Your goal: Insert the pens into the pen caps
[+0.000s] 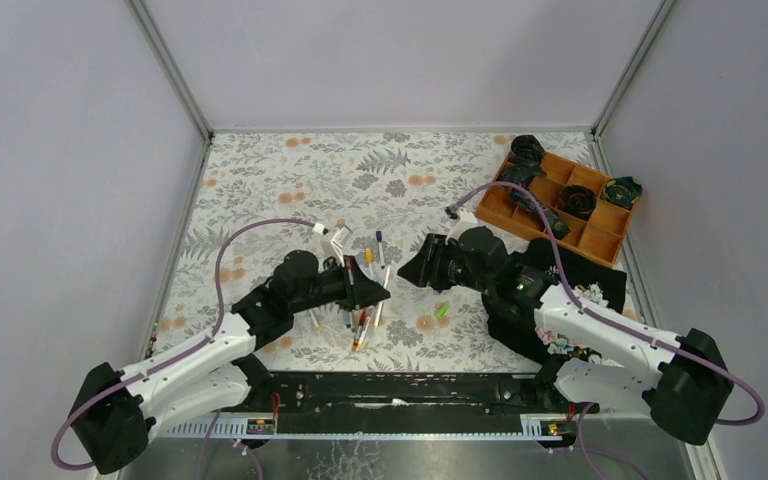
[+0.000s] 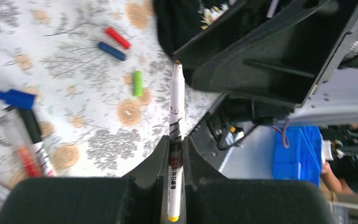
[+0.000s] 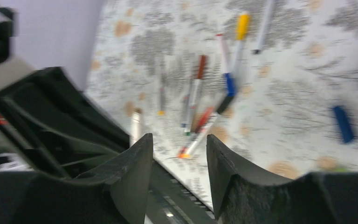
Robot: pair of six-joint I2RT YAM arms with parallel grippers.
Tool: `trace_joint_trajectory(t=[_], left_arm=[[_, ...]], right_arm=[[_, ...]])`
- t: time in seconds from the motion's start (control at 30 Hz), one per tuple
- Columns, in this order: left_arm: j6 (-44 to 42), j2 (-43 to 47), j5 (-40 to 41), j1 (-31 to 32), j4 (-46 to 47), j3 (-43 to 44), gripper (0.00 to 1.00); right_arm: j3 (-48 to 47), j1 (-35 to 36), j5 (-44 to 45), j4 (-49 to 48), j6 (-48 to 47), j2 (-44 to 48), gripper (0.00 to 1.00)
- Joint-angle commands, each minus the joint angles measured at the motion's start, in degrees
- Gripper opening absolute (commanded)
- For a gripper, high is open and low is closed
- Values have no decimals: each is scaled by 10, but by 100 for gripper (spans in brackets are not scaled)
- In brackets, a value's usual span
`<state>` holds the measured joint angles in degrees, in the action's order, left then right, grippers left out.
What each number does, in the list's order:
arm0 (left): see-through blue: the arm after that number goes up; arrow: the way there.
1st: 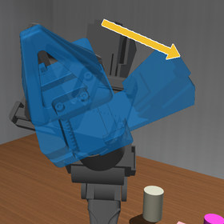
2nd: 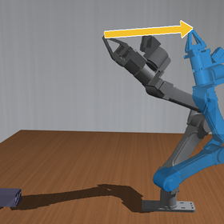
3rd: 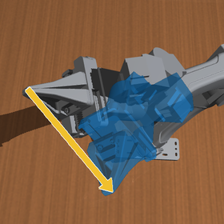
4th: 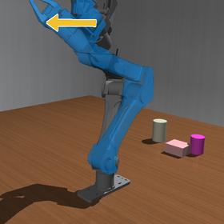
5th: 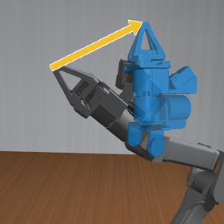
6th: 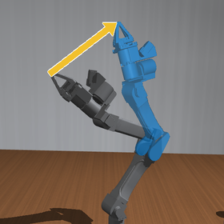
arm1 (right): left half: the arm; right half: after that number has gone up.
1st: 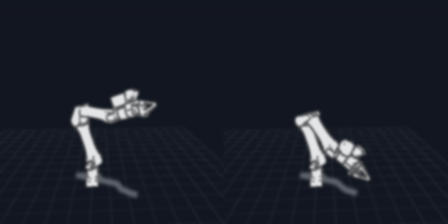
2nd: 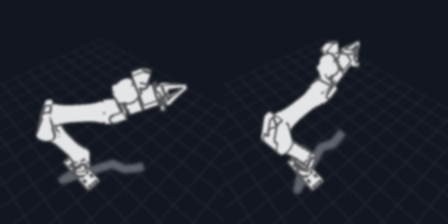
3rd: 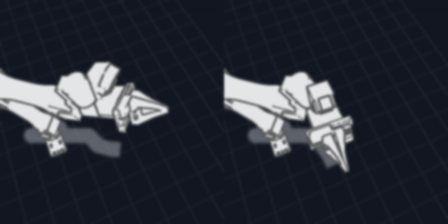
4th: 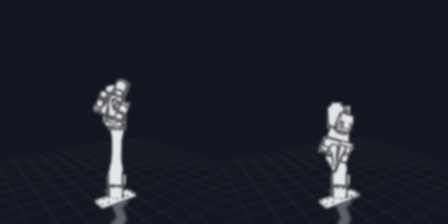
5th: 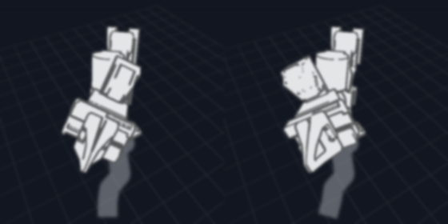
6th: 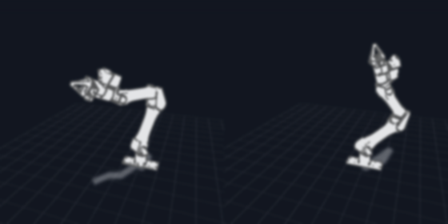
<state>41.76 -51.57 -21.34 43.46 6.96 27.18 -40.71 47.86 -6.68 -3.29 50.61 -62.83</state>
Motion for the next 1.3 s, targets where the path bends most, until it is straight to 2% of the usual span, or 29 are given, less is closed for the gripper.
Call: trace_joint_trajectory(t=[0.0, 0.2, 0.43, 0.67, 0.77, 1.07, 1.1, 1.2, 1.27], left_arm=[[-9, 25, 117, -2, -76, 8, 0], [5, 52, 134, -11, -76, -5, 0], [3, 71, 138, -11, -77, -7, 0], [4, 76, 130, -11, -76, -6, 0], [4, 77, 131, -11, -75, -6, 0], [2, 75, 133, -11, -77, 1, 0], [2, 74, 133, -11, -77, 1, 0], [3, 74, 133, -11, -69, 1, 0], [6, 71, 130, -11, -59, -1, 0]], right_arm=[[-34, -32, 105, 111, -119, -2, 50], [-89, -67, 140, 206, -239, -106, 43], [-149, -70, 172, 238, -308, -236, 40], [-187, -70, 204, 246, -332, -314, 36], [-195, -70, 208, 247, -337, -339, 31], [-204, -70, 200, 250, -341, -383, 25], [-203, -70, 207, 252, -338, -386, 22], [-200, -71, 241, 270, -322, -393, 3], [-200, -75, 254, 280, -310, -384, 0]])
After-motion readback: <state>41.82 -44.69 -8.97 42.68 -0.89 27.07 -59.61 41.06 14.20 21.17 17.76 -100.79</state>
